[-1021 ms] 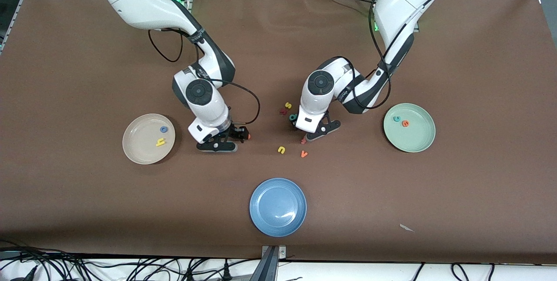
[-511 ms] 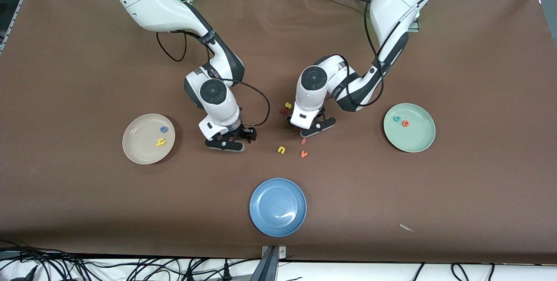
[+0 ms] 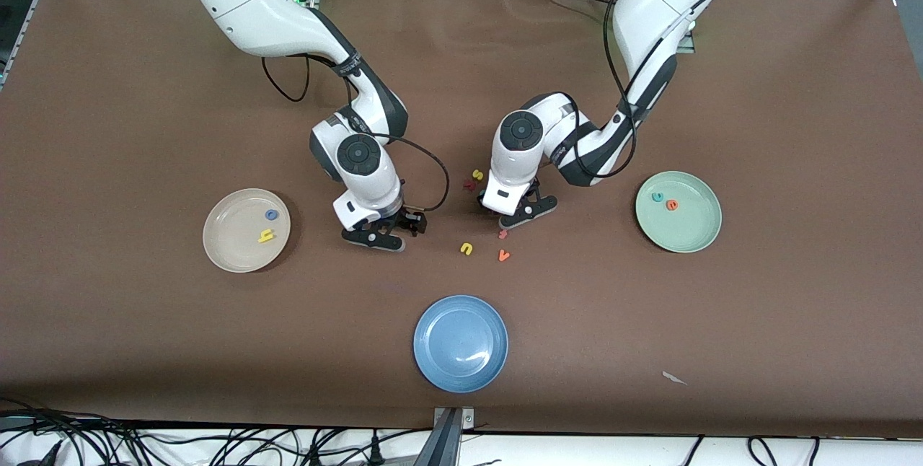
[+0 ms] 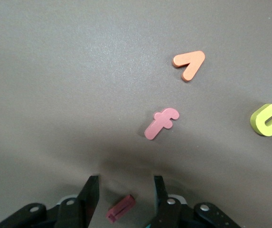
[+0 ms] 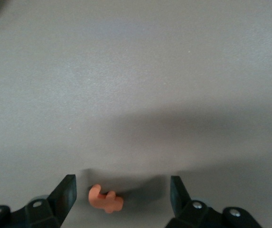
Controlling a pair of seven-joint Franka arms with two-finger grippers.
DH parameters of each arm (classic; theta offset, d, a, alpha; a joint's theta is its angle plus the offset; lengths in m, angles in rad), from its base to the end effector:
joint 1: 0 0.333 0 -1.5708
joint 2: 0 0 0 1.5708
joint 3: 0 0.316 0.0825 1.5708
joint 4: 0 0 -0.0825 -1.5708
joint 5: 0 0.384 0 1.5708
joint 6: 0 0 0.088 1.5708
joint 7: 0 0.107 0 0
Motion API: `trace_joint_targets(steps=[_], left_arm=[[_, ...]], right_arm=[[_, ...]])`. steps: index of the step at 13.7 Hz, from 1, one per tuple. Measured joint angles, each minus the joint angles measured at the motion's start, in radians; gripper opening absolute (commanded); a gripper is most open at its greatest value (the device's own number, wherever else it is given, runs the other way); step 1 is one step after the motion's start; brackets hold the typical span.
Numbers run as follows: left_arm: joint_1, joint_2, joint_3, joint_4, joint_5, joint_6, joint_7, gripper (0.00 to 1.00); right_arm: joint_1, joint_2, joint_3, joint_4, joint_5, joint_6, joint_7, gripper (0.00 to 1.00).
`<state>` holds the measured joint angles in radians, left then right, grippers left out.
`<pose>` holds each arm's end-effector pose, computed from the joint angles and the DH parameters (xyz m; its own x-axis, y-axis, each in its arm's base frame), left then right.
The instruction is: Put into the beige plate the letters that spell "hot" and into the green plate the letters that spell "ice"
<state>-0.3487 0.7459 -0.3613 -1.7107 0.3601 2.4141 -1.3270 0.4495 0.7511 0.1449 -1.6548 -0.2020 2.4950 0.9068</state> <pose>0.5256 -0.4188 0.1798 0.9051 0.4251 0.0062 0.4249 -0.9050 0.0226 0.5801 0.3790 0.1840 0.9754 -0.2007 0.0909 -0.1964 -0.9790 -0.0541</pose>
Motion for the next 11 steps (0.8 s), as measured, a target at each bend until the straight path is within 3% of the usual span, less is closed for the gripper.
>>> trace_joint_targets(steps=[6,11], left_arm=[[0.0,0.002,0.001,0.0,0.0,0.002,0.0,0.39],[-0.003,0.013,0.001,-0.001,0.027,0.024,-0.01,0.39]], right_arm=[[0.019,0.017,-0.007,0.007,-0.001,-0.001,0.029,0.86],[0.026,0.026,-0.012,0.014,-0.009,-0.001,0.033,0.64]])
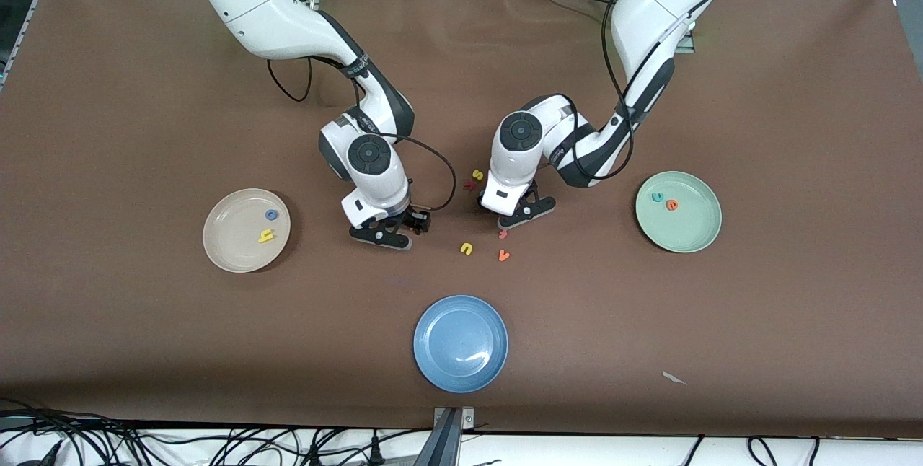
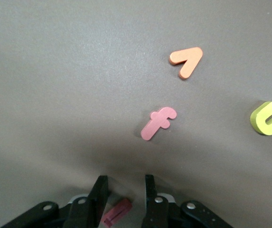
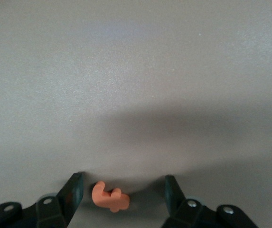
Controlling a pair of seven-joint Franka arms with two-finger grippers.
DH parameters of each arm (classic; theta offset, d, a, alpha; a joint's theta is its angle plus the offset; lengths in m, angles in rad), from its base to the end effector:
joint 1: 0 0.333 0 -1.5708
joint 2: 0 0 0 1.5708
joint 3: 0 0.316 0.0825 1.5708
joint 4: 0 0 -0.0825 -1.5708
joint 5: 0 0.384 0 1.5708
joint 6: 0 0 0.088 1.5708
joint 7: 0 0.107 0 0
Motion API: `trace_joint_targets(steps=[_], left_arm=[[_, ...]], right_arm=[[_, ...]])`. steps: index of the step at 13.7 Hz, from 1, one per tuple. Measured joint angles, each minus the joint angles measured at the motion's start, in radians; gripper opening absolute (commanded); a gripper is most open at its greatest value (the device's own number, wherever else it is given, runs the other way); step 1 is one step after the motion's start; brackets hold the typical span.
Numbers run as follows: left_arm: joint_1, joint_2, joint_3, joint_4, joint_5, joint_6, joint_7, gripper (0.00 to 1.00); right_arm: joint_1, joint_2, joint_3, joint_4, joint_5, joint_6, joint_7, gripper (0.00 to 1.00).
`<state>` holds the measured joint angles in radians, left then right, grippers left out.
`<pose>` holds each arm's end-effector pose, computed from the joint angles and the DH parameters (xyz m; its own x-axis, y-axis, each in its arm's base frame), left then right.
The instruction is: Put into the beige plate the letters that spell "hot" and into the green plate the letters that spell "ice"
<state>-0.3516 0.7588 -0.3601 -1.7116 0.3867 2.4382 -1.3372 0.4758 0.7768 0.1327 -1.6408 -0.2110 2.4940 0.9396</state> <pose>0.5242 -0.4209 0.1732 0.9099 0.4144 0.0201 0.4137 -0.9099 0.0313 0.5744 0.3881 0.1713 0.9739 -0.2091 0.0885 -0.2063 -0.9777 -0.0395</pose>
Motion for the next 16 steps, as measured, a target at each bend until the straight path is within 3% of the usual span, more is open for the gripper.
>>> trace_joint_targets(steps=[5,10,16], left_arm=[[0.0,0.0,0.0,0.0,0.004,0.0,-0.011,0.4],[0.0,0.0,0.0,0.0,0.006,-0.005,-0.003,0.42],[0.0,-0.004,-0.003,-0.001,0.006,-0.033,0.019,0.41]], right_arm=[[0.001,0.0,-0.001,0.007,-0.01,0.0,0.001,0.42],[0.002,-0.001,-0.001,0.01,-0.01,0.0,0.001,0.42],[0.003,-0.001,-0.001,0.013,-0.011,0.0,0.001,0.14]])
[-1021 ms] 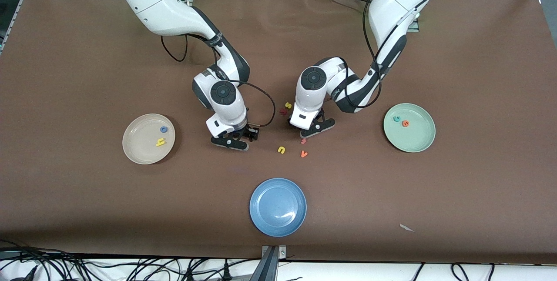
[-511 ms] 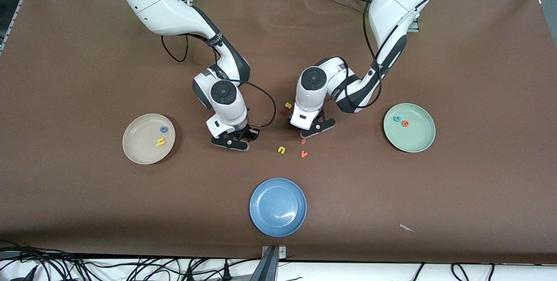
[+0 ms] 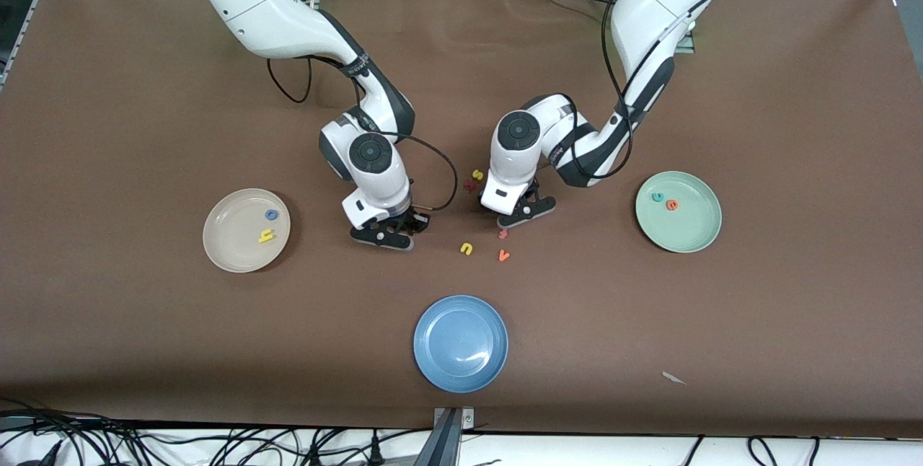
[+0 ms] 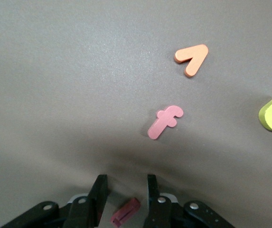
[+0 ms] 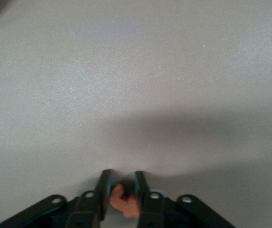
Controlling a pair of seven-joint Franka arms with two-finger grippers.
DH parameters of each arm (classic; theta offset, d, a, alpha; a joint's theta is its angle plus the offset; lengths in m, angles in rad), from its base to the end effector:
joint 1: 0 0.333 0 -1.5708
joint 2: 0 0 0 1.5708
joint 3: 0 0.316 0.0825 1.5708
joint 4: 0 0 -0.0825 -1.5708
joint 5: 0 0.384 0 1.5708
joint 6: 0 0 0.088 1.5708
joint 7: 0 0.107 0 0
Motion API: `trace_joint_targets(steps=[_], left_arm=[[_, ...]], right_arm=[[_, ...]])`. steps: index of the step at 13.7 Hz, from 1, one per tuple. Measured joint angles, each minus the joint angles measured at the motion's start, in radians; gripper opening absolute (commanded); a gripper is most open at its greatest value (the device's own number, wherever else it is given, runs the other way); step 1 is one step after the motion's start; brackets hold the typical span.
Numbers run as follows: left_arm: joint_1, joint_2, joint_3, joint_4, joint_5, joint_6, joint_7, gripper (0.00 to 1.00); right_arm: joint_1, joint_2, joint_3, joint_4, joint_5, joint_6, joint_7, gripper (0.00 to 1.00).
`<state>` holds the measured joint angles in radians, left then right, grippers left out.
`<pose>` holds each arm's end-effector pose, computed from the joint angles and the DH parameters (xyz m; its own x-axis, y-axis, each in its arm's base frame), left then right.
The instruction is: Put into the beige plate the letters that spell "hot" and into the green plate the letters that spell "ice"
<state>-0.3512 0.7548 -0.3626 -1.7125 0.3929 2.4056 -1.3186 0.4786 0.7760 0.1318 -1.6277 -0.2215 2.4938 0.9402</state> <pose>0.5218 -0.4193 0.1729 0.9199 0.3917 0.0179 0.3917 -0.9201 0.0015 0.5776 0.3912 0.1772 0.9740 -0.2013 0.1040 -0.1977 -0.9793 -0.0440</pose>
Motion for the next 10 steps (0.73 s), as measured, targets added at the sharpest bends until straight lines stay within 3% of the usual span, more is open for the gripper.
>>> trace_joint_targets(steps=[7,9,10], left_arm=[[-0.002,-0.005,-0.037,-0.002,0.0,-0.053,-0.002,0.39],[-0.001,-0.008,-0.04,-0.002,0.0,-0.053,-0.003,0.39],[0.0,-0.009,-0.04,-0.002,0.0,-0.053,-0.003,0.39]], right_arm=[[0.0,-0.001,-0.002,0.001,-0.02,-0.004,-0.002,0.12],[-0.002,-0.001,-0.005,0.002,-0.022,-0.003,-0.003,0.17],[-0.003,-0.001,-0.007,0.002,-0.022,-0.003,-0.003,0.32]])
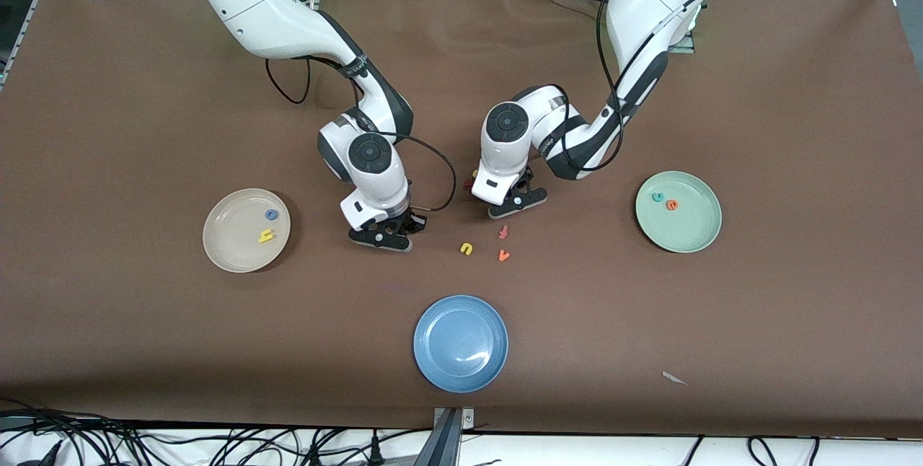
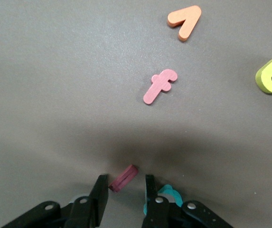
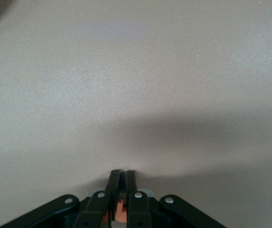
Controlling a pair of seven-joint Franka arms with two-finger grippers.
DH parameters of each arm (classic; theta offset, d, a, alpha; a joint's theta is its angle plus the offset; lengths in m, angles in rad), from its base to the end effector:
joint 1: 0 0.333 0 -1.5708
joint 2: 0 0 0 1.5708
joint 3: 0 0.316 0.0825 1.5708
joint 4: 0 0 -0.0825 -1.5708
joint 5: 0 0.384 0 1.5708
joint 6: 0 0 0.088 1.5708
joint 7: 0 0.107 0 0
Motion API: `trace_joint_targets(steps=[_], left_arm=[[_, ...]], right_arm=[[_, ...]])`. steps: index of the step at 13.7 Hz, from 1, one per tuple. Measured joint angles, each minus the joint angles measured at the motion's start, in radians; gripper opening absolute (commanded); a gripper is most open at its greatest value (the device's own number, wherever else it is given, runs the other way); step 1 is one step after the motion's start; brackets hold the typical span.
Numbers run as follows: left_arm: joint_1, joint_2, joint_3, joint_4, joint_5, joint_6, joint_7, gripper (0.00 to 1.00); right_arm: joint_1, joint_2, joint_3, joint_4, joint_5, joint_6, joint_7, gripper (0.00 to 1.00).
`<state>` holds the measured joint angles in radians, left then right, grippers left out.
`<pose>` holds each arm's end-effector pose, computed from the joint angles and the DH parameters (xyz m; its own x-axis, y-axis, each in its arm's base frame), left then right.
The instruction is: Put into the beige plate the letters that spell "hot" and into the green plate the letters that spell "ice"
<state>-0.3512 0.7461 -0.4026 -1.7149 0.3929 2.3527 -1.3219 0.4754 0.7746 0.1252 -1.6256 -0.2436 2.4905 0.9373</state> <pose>0.5049 -0.4339 0.1789 0.9300 0.3674 -0.0084 0.3671 -0.9298 -0.0257 0.5815 0.3863 0.1784 0.9747 -0.1890 0.1190 -0.1867 -0.9820 -0.0300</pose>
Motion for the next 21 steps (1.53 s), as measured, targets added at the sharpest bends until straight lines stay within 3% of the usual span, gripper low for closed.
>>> trace_joint_targets(steps=[1,3,10,13,17,21], left_arm=[[0.004,0.0,0.0,0.0,0.0,0.0,0.0,0.39],[0.016,0.0,0.002,0.0,0.0,0.0,0.0,0.39],[0.023,-0.001,-0.001,-0.001,0.0,0.0,0.001,0.38],[0.021,-0.001,-0.004,-0.002,0.0,0.0,0.0,0.24],[0.023,0.0,-0.002,-0.002,0.0,0.0,0.0,0.23],[0.027,0.0,-0.001,-0.002,0.0,0.0,0.0,0.0]], right_arm=[[-0.001,0.0,-0.001,0.0,0.0,0.0,0.0,0.57],[-0.002,0.0,-0.002,0.002,0.0,-0.002,0.0,0.74],[-0.005,0.0,0.01,0.002,0.0,-0.023,0.019,0.74],[-0.002,0.0,0.027,0.0,0.0,-0.029,0.045,0.74],[0.0,0.001,0.032,-0.005,-0.009,-0.032,0.048,0.65],[0.0,0.0,0.032,-0.007,-0.023,-0.036,0.048,0.42]])
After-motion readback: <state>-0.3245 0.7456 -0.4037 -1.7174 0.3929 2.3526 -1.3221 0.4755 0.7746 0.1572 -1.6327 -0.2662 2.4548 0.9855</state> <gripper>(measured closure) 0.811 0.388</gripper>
